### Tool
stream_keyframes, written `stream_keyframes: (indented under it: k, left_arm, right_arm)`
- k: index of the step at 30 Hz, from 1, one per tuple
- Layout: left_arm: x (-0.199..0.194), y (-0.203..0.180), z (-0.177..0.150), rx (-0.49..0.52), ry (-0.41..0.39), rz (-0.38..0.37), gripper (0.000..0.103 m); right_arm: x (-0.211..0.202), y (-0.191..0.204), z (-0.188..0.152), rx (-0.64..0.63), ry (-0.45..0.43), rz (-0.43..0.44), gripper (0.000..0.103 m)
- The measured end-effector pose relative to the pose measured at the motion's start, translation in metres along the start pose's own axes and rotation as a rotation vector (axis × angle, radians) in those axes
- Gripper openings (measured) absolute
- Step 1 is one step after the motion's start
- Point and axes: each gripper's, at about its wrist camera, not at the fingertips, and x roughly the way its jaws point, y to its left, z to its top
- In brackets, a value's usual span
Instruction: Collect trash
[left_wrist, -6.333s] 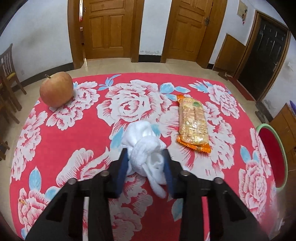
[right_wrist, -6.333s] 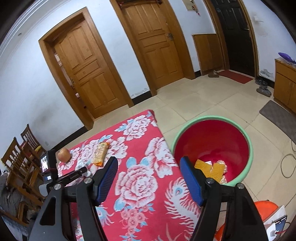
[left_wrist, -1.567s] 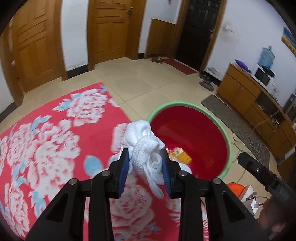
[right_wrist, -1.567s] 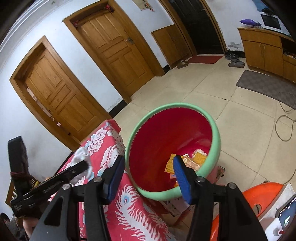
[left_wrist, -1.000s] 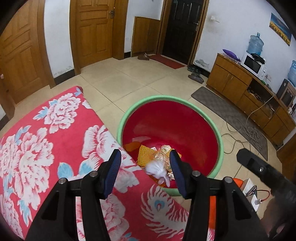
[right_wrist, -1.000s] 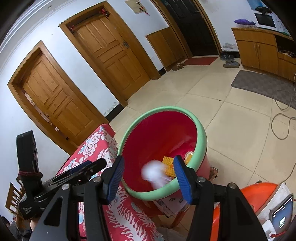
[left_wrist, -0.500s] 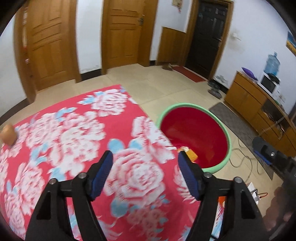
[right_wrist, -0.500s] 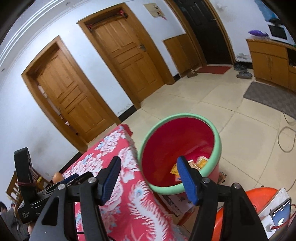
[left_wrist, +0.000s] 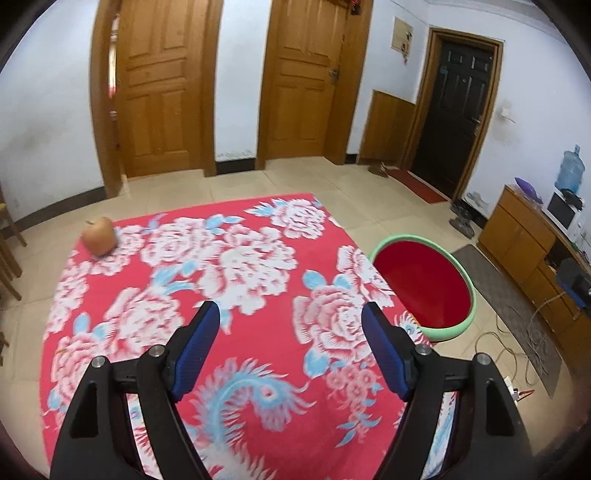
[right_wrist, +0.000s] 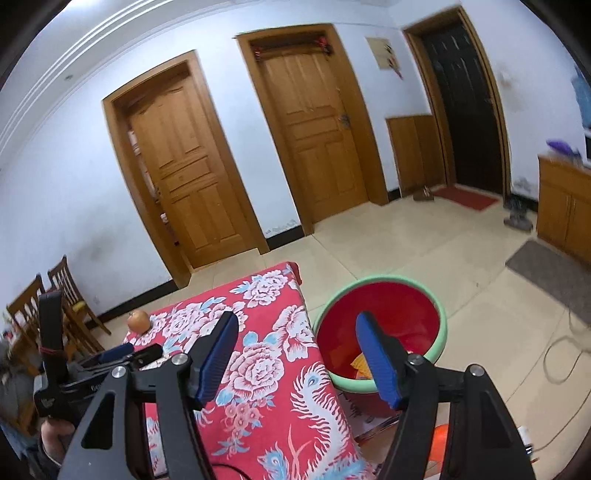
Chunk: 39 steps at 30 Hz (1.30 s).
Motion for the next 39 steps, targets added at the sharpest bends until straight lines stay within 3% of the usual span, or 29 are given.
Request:
stream_keyframes:
  k: [6,12,26,39]
  left_arm:
    - [-0.039,0.016,-0.014,-0.016,-0.057,0.066,0.089]
    - [-0.060,0.028,-0.039,-0.043,-0.088,0.147,0.092]
    - [-0.036,0.048,-0.098,-0.094,-0.051,0.299,0.092]
    - [-0.012,0.045,-0.122,-0.088,-0.006,0.296,0.092]
  right_arm:
    - [-0.025,0.018,-0.002,-0.109,-0.009,-0.036,0.078]
    - [-0.014,0.040,-0.038,-0.143,0.050,-0.024,0.084]
    - [0.025,0.096,-0.128,-0.136,0.050,0.005,0.091]
    - [0.041,0.096,-0.153,-0.111,0.102,-0.023,0.091]
